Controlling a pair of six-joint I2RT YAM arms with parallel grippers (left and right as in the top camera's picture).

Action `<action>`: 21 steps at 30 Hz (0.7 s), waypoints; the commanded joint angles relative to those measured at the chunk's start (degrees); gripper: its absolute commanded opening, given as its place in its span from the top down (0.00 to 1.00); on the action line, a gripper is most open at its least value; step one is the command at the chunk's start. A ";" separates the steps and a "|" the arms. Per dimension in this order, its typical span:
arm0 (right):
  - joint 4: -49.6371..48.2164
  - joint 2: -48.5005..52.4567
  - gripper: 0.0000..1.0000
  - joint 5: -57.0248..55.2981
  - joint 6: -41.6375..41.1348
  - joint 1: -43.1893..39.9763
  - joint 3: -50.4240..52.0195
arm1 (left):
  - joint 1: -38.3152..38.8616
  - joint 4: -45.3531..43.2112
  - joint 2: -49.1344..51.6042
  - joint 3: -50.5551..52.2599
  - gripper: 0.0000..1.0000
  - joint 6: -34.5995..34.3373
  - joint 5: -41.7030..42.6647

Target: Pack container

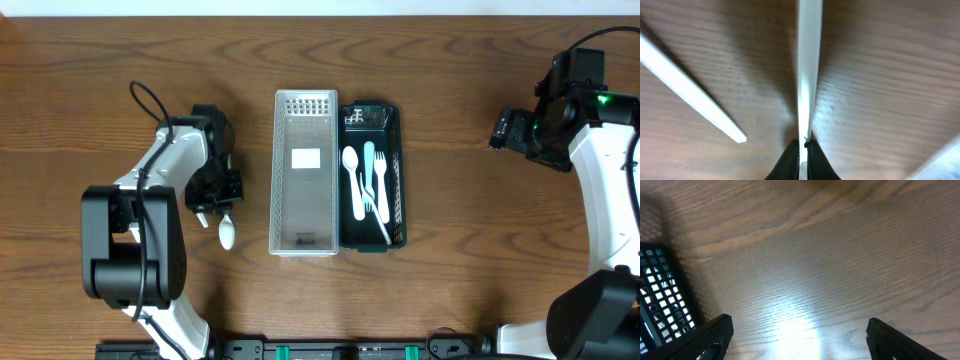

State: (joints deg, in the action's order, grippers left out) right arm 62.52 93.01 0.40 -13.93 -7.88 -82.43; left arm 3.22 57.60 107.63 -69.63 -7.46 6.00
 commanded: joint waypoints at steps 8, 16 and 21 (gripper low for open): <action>-0.09 0.33 0.11 0.07 0.72 -0.07 0.20 | 16.79 5.18 -17.51 -13.97 0.94 -2.54 0.00; 0.02 0.33 0.11 0.07 0.72 -0.09 0.20 | 27.43 3.67 -17.59 -13.86 0.94 -5.75 -2.89; 0.11 0.33 0.11 0.07 0.74 -0.09 0.20 | 25.79 3.61 -17.53 -13.86 0.94 -5.75 -6.73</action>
State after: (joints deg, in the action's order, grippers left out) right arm 62.54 93.01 0.43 -13.93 -7.88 -82.41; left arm 30.35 61.12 90.02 -83.59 -12.25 2.87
